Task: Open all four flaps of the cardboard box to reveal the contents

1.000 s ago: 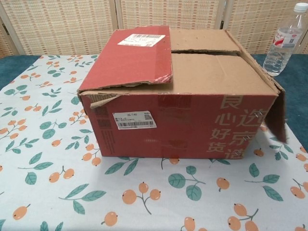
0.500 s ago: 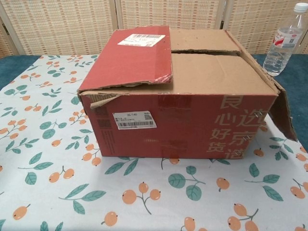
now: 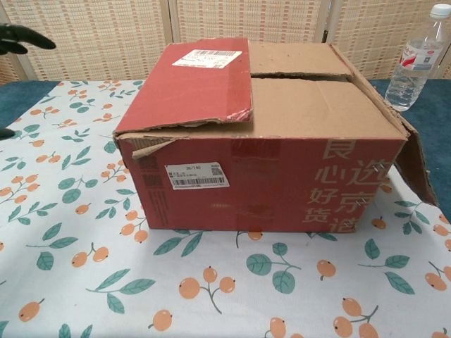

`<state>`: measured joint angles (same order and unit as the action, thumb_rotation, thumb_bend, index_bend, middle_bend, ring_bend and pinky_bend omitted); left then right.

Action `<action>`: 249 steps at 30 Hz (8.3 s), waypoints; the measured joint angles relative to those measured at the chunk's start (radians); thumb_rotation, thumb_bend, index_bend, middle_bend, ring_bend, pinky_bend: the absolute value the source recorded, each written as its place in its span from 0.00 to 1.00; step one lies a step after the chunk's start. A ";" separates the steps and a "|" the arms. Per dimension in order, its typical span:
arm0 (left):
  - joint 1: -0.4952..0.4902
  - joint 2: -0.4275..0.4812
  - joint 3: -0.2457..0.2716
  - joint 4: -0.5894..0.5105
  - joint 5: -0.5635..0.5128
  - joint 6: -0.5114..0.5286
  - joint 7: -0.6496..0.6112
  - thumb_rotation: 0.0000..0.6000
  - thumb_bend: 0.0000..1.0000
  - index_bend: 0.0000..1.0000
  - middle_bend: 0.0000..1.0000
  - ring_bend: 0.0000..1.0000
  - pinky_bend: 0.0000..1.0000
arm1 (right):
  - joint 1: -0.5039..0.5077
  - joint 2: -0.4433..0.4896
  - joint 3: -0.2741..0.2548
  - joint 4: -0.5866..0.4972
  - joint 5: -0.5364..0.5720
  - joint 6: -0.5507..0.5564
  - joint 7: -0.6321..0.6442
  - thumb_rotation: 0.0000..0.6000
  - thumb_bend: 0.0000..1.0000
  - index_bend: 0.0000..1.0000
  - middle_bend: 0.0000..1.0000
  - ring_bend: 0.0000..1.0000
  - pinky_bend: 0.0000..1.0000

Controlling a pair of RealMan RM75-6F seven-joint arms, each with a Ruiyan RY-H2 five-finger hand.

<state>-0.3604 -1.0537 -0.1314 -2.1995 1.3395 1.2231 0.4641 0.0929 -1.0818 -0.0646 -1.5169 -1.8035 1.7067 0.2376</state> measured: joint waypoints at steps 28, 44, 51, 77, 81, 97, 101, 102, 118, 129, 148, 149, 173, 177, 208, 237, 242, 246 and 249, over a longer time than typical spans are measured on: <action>-0.231 -0.376 -0.082 -0.023 -0.273 0.114 0.413 0.98 0.35 0.00 0.00 0.05 0.07 | -0.002 0.036 0.059 0.054 0.080 0.027 0.245 1.00 0.42 0.00 0.00 0.00 0.00; -0.347 -0.492 -0.105 0.039 -0.345 0.114 0.484 0.84 0.35 0.00 0.00 0.02 0.07 | 0.008 0.041 0.081 0.069 0.106 -0.005 0.268 1.00 0.42 0.00 0.00 0.00 0.00; -0.383 -0.527 -0.110 0.078 -0.374 0.107 0.487 0.82 0.35 0.00 0.00 0.02 0.07 | 0.009 0.044 0.085 0.077 0.110 -0.011 0.287 1.00 0.42 0.00 0.00 0.00 0.00; -0.475 -0.607 -0.108 0.216 -0.358 0.121 0.497 0.83 0.35 0.00 0.00 0.01 0.07 | -0.014 0.058 0.086 0.076 0.115 0.001 0.306 1.00 0.42 0.00 0.00 0.00 0.00; -0.475 -0.609 -0.096 0.227 -0.338 0.131 0.496 0.83 0.35 0.00 0.00 0.01 0.07 | -0.019 0.059 0.086 0.072 0.117 0.004 0.303 1.00 0.42 0.00 0.00 0.00 0.00; -0.413 -0.591 -0.049 0.233 -0.139 0.270 0.515 0.83 0.35 0.00 0.00 0.01 0.07 | -0.030 0.060 0.086 0.060 0.120 0.000 0.283 1.00 0.42 0.00 0.00 0.00 0.00; -0.374 -0.558 -0.037 0.213 -0.097 0.322 0.529 0.83 0.35 0.00 0.00 0.00 0.06 | -0.031 0.060 0.088 0.056 0.124 -0.004 0.275 1.00 0.42 0.00 0.00 0.00 0.00; -0.363 -0.548 -0.035 0.207 -0.086 0.333 0.531 0.83 0.35 0.00 0.00 0.00 0.06 | -0.031 0.059 0.088 0.055 0.125 -0.005 0.273 1.00 0.42 0.00 0.00 0.00 0.00; -0.221 -0.400 -0.030 0.109 0.045 0.451 0.518 0.83 0.35 0.00 0.00 0.00 0.06 | -0.022 0.056 0.085 0.024 0.136 -0.059 0.211 1.00 0.42 0.00 0.00 0.00 0.00; -0.116 -0.323 -0.002 0.140 0.017 0.462 0.386 0.83 0.35 0.00 0.00 0.01 0.06 | 0.003 0.044 0.083 0.013 0.123 -0.105 0.160 1.00 0.42 0.00 0.00 0.00 0.00; 0.036 -0.148 0.050 0.341 0.040 0.398 -0.134 0.82 0.35 0.00 0.00 0.00 0.02 | 0.432 0.080 0.290 -0.270 0.455 -0.668 -0.332 1.00 0.42 0.00 0.00 0.00 0.00; 0.042 -0.140 0.047 0.352 0.044 0.394 -0.157 0.82 0.35 0.00 0.00 0.00 0.02 | 0.471 0.063 0.305 -0.268 0.503 -0.706 -0.373 1.00 0.42 0.00 0.00 0.00 0.00; 0.073 -0.085 -0.023 0.474 0.017 0.299 -0.323 0.83 0.35 0.00 0.00 0.00 0.02 | 0.789 -0.201 0.332 -0.033 0.805 -0.898 -0.611 1.00 0.42 0.00 0.00 0.00 0.00; 0.073 -0.084 -0.031 0.485 0.013 0.290 -0.333 0.83 0.35 0.00 0.00 0.00 0.02 | 0.804 -0.217 0.329 0.002 0.814 -0.899 -0.614 1.00 0.42 0.00 0.00 0.00 0.00; 0.043 -0.040 -0.108 0.590 -0.070 0.156 -0.481 0.83 0.35 0.00 0.00 0.00 0.01 | 0.908 -0.235 0.484 0.229 0.794 -0.910 -0.343 1.00 0.42 0.00 0.00 0.00 0.00; 0.004 -0.024 -0.147 0.690 -0.169 0.050 -0.516 0.82 0.35 0.00 0.00 0.00 0.01 | 1.131 -0.466 0.483 0.884 0.650 -1.210 0.161 1.00 0.42 0.00 0.00 0.00 0.00; 0.006 -0.028 -0.148 0.658 -0.172 0.075 -0.468 0.83 0.35 0.00 0.00 0.00 0.01 | 1.062 -0.337 0.471 0.624 0.621 -1.222 0.242 1.00 0.42 0.00 0.00 0.00 0.00; 0.003 -0.033 -0.145 0.626 -0.172 0.087 -0.417 0.83 0.35 0.00 0.00 0.00 0.01 | 0.987 -0.206 0.462 0.380 0.594 -1.219 0.308 1.00 0.42 0.00 0.00 0.00 0.00; -0.002 -0.041 -0.146 0.609 -0.178 0.093 -0.381 0.83 0.35 0.00 0.00 0.00 0.01 | 0.922 -0.096 0.458 0.219 0.566 -1.216 0.391 1.00 0.42 0.00 0.00 0.00 0.00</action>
<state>-0.3627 -1.0949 -0.2770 -1.5905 1.1616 1.3162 0.0831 1.0146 -1.1774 0.3931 -1.2975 -1.2370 0.4910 0.6286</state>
